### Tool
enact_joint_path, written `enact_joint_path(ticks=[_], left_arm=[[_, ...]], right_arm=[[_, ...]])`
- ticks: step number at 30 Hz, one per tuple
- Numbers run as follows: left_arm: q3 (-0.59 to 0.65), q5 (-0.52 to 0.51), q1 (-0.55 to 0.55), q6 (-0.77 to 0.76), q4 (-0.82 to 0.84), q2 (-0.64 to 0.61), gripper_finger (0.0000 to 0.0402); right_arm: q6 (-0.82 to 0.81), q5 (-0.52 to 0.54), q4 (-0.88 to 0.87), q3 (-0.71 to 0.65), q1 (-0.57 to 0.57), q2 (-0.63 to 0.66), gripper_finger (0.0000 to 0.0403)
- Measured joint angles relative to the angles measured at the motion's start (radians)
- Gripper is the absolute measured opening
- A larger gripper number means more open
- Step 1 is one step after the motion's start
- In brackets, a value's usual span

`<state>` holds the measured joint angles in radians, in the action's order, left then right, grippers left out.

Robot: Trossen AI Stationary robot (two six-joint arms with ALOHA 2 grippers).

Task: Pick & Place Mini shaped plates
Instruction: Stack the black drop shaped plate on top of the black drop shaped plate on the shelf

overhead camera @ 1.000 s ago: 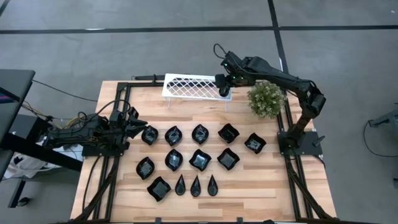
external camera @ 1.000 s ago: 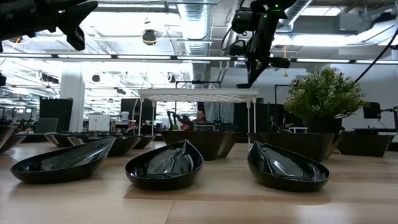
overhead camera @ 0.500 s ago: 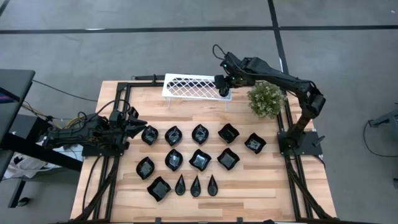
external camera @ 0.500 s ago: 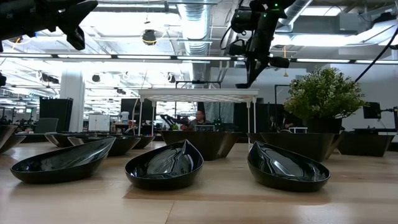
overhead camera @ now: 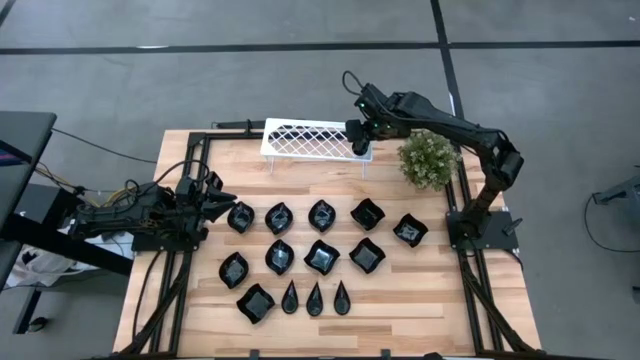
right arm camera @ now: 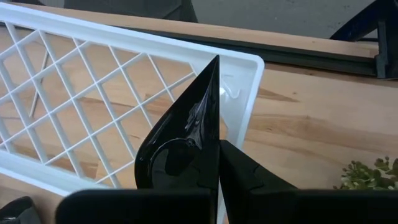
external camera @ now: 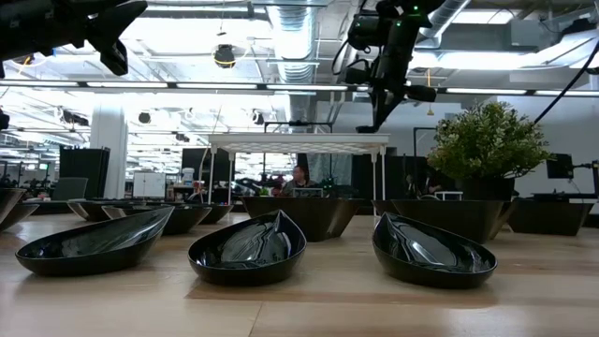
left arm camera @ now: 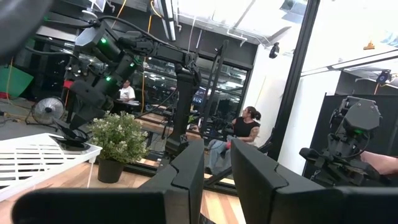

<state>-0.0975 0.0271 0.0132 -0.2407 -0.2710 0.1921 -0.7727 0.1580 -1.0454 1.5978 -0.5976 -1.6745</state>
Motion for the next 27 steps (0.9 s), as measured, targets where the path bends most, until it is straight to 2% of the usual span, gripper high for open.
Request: enact_joint_path(ticks=[10,19,27], left_arm=[[0.0,0.0,0.0,0.0,0.0,0.0,0.0082],[0.0,0.0,0.0,0.0,0.0,0.0,0.0082],[0.0,0.0,0.0,0.0,0.0,0.0,0.0082]], right_arm=[[0.013,-0.022,0.0,0.0,0.001,0.0,0.0002],[0.013,-0.022,0.01,0.0,0.001,0.0,0.0052],[0.024,-0.022,0.033,0.0,0.001,0.0,0.0061]])
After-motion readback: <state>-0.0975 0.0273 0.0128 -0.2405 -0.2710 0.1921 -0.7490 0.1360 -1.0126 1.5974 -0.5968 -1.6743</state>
